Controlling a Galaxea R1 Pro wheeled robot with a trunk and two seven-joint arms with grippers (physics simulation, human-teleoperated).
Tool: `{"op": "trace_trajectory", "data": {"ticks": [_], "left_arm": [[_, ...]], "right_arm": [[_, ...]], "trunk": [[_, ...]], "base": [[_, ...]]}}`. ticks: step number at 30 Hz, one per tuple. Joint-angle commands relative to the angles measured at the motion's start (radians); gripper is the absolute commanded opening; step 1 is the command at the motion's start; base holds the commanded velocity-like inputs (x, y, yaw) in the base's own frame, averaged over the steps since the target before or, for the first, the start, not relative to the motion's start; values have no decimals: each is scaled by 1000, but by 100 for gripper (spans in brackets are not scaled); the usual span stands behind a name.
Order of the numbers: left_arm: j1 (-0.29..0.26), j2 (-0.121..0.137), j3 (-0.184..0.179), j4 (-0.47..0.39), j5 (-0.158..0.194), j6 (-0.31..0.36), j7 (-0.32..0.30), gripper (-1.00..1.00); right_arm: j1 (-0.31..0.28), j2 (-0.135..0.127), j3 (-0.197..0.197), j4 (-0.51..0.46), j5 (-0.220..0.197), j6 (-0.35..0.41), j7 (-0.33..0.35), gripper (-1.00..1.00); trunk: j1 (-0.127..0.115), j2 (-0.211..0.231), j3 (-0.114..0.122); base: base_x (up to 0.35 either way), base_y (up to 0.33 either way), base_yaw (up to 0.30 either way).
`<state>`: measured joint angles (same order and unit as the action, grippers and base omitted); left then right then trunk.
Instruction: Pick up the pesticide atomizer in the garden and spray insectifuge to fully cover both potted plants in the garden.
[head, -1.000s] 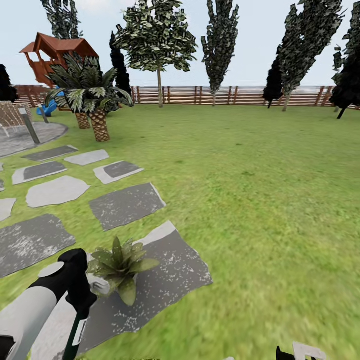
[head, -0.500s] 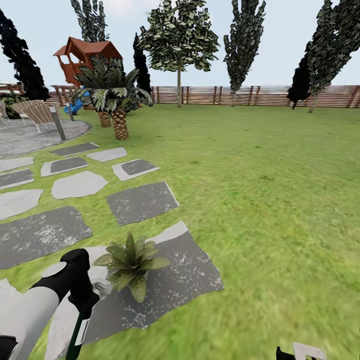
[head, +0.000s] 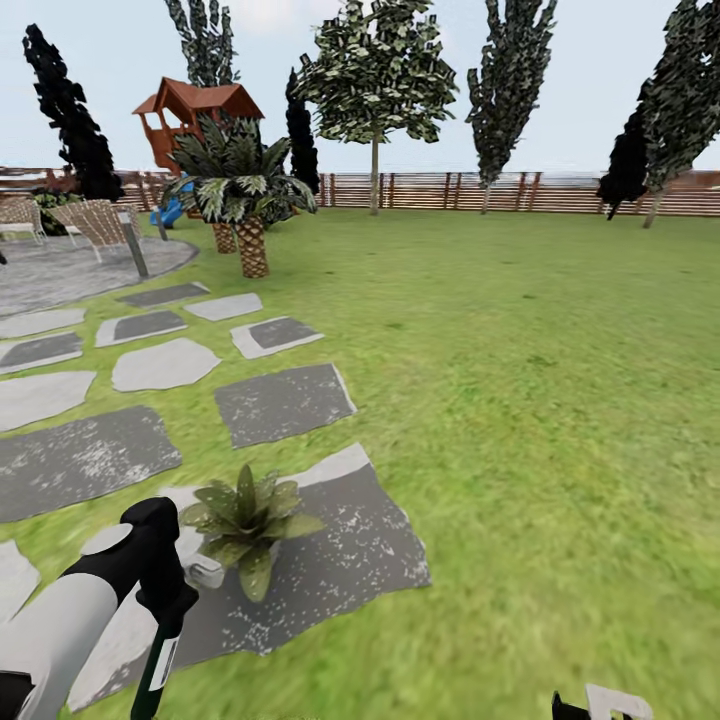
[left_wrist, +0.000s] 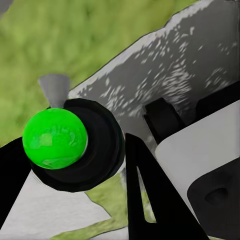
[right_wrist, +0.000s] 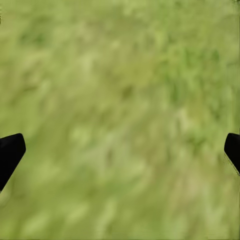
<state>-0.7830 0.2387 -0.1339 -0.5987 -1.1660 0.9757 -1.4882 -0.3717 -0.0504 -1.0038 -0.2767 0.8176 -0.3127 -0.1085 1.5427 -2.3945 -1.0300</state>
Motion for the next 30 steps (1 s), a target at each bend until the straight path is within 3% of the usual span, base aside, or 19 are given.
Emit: {"op": "trace_trajectory", "data": {"ticks": [1,17,30], "left_arm": [[-1,1,-4,-1,-8,11,-10,-100],[14,2,-6,4,-6,15,5,-100],[17,3,1,6,-6,19,21,-100]], "right_arm": [[-1,0,-7,2,10,-5,-4,100],[-1,0,-7,2,11,-5,-4,100],[-1,0,-7,2,10,-5,-4,100]], "trunk": [[0,0,-1],[0,0,-1],[0,0,-1]], "base": [[6,-272,272],[195,-212,275],[23,-289,262]]}}
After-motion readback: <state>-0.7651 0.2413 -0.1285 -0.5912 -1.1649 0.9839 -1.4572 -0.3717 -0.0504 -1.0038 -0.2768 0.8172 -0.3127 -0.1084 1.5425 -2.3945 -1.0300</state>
